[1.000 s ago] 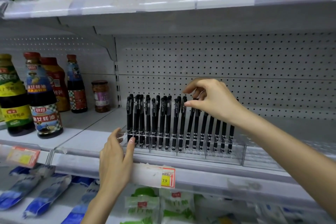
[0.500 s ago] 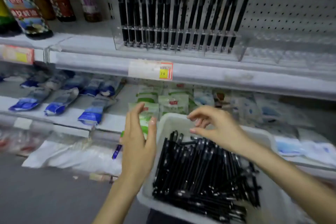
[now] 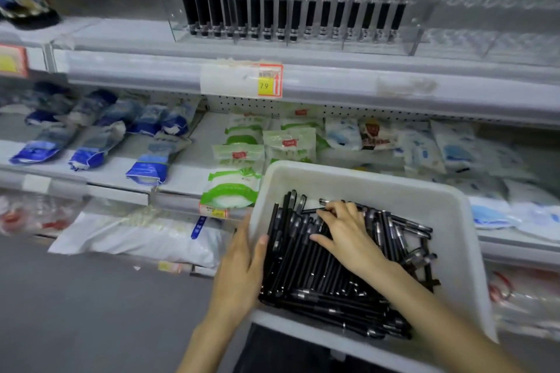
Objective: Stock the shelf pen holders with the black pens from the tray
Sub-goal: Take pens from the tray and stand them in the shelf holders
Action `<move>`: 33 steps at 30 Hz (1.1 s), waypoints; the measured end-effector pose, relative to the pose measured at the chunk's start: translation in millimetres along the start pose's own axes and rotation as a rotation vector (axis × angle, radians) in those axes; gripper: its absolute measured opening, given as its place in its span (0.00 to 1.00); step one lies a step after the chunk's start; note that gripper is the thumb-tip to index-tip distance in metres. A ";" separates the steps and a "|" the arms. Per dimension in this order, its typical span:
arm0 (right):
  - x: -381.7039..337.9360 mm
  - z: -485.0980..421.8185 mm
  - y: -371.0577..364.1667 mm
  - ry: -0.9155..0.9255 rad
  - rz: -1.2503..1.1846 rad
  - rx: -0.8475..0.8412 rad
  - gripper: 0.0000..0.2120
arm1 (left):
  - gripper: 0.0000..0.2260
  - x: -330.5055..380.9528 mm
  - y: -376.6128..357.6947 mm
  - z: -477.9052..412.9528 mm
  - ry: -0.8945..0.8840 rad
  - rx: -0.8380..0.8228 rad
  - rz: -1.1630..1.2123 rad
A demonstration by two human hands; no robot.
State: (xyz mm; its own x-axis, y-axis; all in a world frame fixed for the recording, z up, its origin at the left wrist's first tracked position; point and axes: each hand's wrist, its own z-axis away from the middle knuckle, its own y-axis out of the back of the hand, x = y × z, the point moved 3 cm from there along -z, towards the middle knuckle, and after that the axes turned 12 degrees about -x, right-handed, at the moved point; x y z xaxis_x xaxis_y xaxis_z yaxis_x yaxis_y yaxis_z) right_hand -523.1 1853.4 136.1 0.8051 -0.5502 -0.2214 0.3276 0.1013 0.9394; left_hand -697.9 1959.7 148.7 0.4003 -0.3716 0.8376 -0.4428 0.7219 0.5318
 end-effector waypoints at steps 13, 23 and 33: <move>3.0 17.4 -14.1 0.123 -0.156 0.107 0.25 | 0.14 -11.4 -4.1 5.5 0.040 0.038 0.064; -8.1 46.3 -12.2 0.174 -0.791 -0.012 0.23 | 0.06 -7.5 -8.2 40.3 0.111 0.054 0.109; -42.4 83.1 132.2 0.479 -0.833 0.340 0.28 | 0.25 72.8 63.4 29.3 -0.225 0.280 -0.001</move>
State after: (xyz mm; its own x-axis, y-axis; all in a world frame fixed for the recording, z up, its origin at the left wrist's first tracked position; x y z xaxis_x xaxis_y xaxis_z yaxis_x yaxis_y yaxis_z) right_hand -555.0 1821.3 291.4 0.5228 0.0586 -0.8504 0.7765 -0.4444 0.4467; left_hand -720.3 1961.3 247.0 0.2280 -0.5141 0.8269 -0.6578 0.5448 0.5201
